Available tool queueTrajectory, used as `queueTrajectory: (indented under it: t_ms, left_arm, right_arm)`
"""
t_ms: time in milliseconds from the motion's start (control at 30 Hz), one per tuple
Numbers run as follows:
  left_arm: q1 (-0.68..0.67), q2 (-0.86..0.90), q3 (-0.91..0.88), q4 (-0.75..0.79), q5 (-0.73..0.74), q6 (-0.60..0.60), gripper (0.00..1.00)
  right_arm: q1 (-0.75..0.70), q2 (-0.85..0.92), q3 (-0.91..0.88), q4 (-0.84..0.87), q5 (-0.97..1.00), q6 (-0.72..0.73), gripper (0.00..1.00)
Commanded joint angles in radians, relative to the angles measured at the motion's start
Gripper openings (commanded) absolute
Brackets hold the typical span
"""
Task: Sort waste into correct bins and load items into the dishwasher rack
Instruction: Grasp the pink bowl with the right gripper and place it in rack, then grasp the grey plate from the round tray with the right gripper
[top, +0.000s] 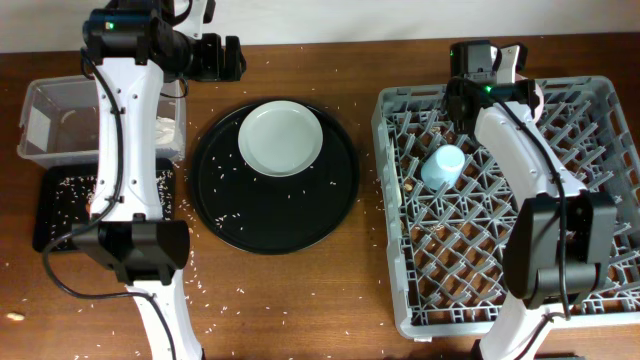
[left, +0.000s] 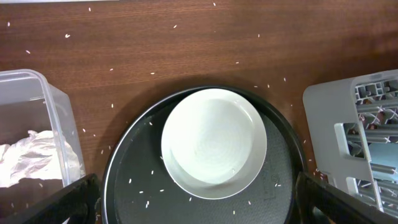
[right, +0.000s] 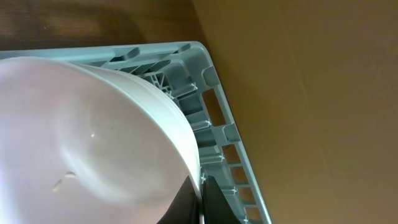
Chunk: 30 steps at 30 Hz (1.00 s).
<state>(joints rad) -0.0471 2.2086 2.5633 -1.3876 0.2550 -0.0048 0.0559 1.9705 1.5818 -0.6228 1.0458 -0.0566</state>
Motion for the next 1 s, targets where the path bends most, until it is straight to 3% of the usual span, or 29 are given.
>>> queueTrajectory:
  t_ms: [0, 67, 433, 533, 867, 933, 967]
  left_arm:
    - [0.001, -0.004, 0.015, 0.01, 0.011, -0.003, 0.99]
    - [0.001, -0.004, 0.015, 0.01, 0.011, -0.003, 0.99]
    - [0.001, -0.004, 0.015, 0.01, 0.011, -0.003, 0.99]
    - [0.001, -0.004, 0.015, 0.01, 0.011, -0.003, 0.99]
    - [0.001, -0.004, 0.015, 0.011, 0.011, -0.003, 0.99]
    - [0.001, -0.004, 0.015, 0.01, 0.011, -0.002, 0.99]
    - [0.001, -0.004, 0.015, 0.01, 0.01, -0.002, 0.99]
  right_arm:
    - [0.002, 0.015, 0.005, 0.013, 0.085, 0.005, 0.04]
    - [0.003, 0.015, 0.003, -0.002, 0.019, 0.022, 0.04]
    - [-0.031, 0.016, -0.034, 0.006, 0.062, 0.035, 0.04]
    - [-0.019, 0.015, -0.034, -0.077, -0.03, 0.035, 0.05]
    - [0.175, 0.011, -0.033, -0.34, -0.021, 0.074, 0.36]
    - [0.236, 0.007, -0.029, -0.399, -0.018, 0.143, 0.66]
    - [0.246, 0.003, -0.026, -0.422, -0.018, 0.166, 0.73]
